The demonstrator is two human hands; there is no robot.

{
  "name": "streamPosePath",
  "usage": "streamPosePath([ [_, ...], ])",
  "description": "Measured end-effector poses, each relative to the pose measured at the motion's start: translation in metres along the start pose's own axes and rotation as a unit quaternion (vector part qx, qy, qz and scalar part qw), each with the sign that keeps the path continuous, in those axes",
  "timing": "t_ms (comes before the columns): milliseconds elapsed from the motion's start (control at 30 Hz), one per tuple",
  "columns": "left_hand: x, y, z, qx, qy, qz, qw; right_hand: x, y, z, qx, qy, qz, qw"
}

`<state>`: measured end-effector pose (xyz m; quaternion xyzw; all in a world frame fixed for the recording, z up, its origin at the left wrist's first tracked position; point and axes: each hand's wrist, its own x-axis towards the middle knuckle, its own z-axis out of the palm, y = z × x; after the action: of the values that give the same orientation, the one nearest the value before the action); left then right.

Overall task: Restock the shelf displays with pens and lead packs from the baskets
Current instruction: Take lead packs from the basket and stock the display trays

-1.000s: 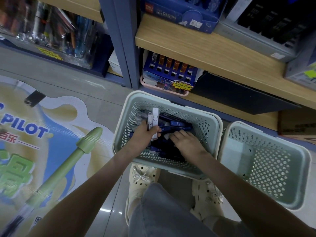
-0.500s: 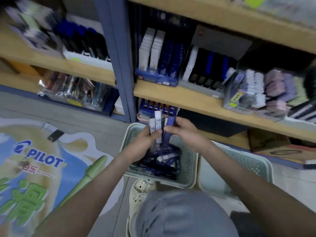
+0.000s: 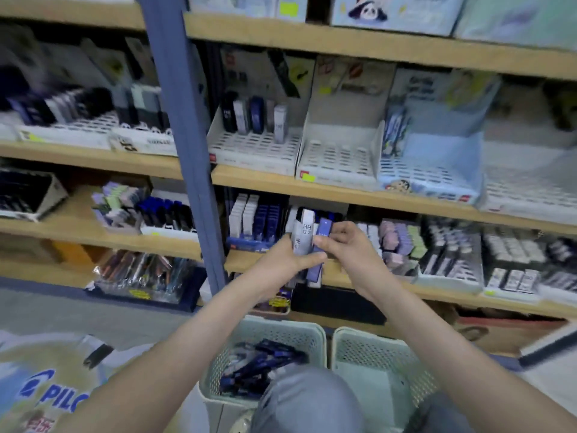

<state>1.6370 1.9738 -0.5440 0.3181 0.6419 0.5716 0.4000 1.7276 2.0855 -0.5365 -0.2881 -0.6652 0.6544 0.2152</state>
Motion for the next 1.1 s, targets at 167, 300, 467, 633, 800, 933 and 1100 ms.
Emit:
streamPosePath([
  [167,0.001,0.050,0.031,-0.025,-0.038,0.021,0.999,-0.016,-0.041,-0.036,0.020,0.037,-0.053,0.998],
  [300,0.008,0.078,0.057,0.004,-0.023,0.035,0.999,-0.021,-0.059,-0.065,0.019,0.074,-0.077,0.994],
  [467,0.026,0.095,0.087,-0.002,-0.016,0.061,0.998,-0.024,-0.075,-0.094,0.023,0.115,-0.108,0.987],
  [633,0.044,0.108,0.105,-0.050,0.004,0.062,0.997,-0.015,-0.086,-0.120,0.054,0.103,-0.118,0.986],
  [800,0.062,0.115,0.117,-0.055,0.016,0.089,0.994,-0.004,-0.089,-0.144,0.068,0.093,-0.128,0.985],
  [933,0.076,0.117,0.129,-0.042,0.025,0.095,0.994,0.001,-0.089,-0.167,0.096,0.101,-0.135,0.981],
  [1100,0.092,0.119,0.148,-0.063,0.025,0.099,0.993,0.002,-0.087,-0.194,0.117,0.125,-0.148,0.974],
])
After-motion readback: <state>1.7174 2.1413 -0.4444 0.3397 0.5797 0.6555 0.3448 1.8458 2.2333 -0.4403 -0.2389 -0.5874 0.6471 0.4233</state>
